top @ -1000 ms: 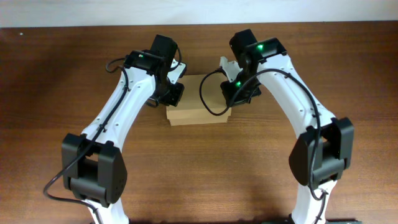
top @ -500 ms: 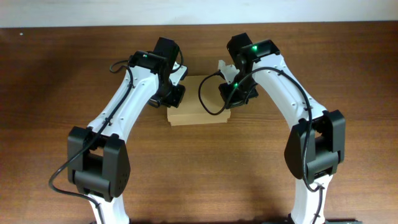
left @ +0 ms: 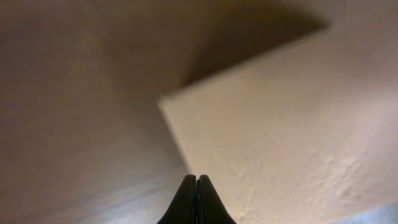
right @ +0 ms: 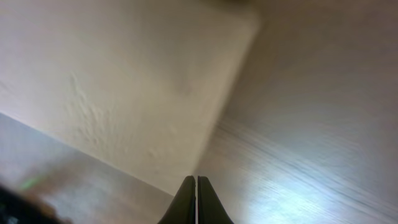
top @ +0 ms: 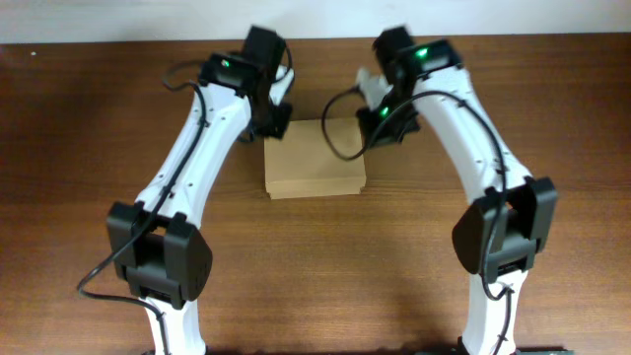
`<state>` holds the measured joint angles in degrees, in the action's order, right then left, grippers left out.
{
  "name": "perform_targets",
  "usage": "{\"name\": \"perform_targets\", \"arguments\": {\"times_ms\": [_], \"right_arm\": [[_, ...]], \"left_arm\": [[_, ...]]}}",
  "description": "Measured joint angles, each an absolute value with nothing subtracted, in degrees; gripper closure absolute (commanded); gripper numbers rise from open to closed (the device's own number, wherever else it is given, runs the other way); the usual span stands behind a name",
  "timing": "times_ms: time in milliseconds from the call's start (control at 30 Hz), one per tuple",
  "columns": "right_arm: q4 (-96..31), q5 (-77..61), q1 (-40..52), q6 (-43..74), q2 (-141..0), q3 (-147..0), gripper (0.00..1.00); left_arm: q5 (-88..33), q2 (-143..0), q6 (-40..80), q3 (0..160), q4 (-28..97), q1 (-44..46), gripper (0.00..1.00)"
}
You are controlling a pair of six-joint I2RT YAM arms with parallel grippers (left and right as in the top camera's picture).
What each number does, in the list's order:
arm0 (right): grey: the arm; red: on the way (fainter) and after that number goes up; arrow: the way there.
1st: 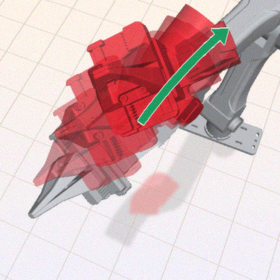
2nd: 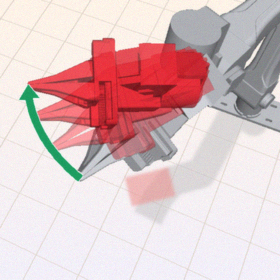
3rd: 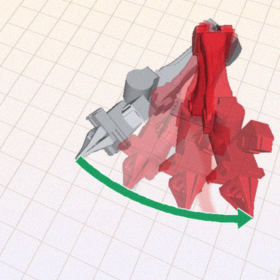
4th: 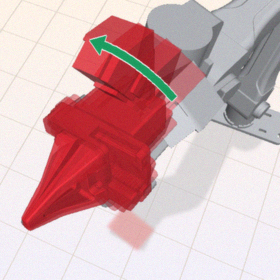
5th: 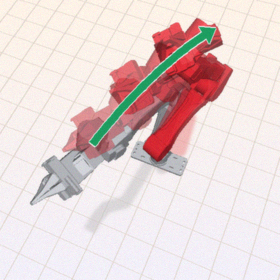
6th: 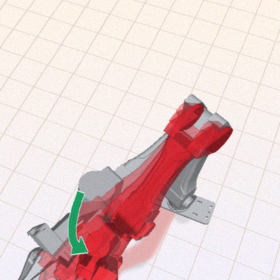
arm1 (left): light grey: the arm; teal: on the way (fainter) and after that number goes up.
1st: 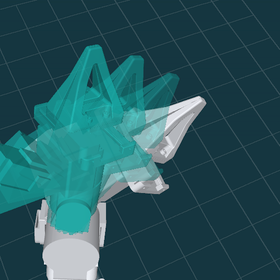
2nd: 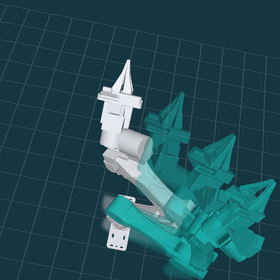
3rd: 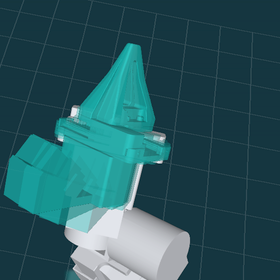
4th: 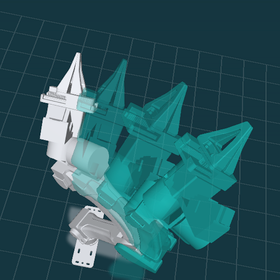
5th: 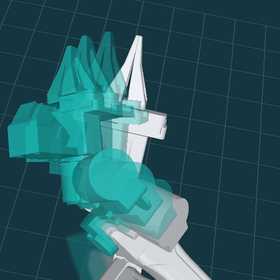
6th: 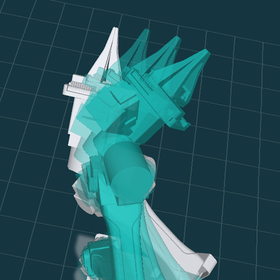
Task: Pack container
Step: 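Press down on the closed lid with both grippers, then lift both grippers away from the closed box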
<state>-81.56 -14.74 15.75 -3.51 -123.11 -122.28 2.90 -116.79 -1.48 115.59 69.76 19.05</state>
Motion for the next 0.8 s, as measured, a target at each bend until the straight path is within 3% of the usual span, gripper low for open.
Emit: {"name": "perform_targets", "arguments": {"times_ms": [233, 533, 600, 667, 700, 733, 767, 800], "right_arm": [[-87.5, -8.1, 10.4, -3.6, -123.1, -137.5, 0.96], [-91.3, -5.1, -1.3, -4.1, -123.1, -142.5, 0.96], [-91.4, -4.9, -3.8, -4.6, -123.1, -142.5, 0.96], [-91.4, -4.7, -5.3, -4.8, -123.1, -142.5, 0.95], [-91.4, -4.5, -5.8, -4.9, -123.1, -142.5, 0.89], [-91.4, -4.4, -6.2, -5.1, -123.1, -142.5, 0.76], [-91.4, -4.4, -6.3, -4.8, -123.1, -142.5, 0.5], [-91.4, -4.3, -6.3, -4.8, -123.1, -142.5, 0.34]], "left_arm": [[8.9, -116.8, -1.5, 129.5, 73.9, 16.7, 0.98], [14.0, -116.8, -1.5, 136.4, 80.8, 3.7, 0.98], [14.0, -116.8, -1.5, 136.4, 81.2, 0.5, 0.9], [13.9, -116.8, -1.5, 136.4, 81.3, -2.0, 0.74], [13.9, -116.8, -1.4, 136.4, 81.3, -2.8, 0.67], [13.7, -116.8, -0.9, 136.4, 81.3, -3.4, 0.55], [13.7, -116.8, -1.1, 136.4, 81.3, -3.8, 0.41], [13.6, -116.8, -1.3, 136.4, 81.3, -4.1, 0.27]]}}
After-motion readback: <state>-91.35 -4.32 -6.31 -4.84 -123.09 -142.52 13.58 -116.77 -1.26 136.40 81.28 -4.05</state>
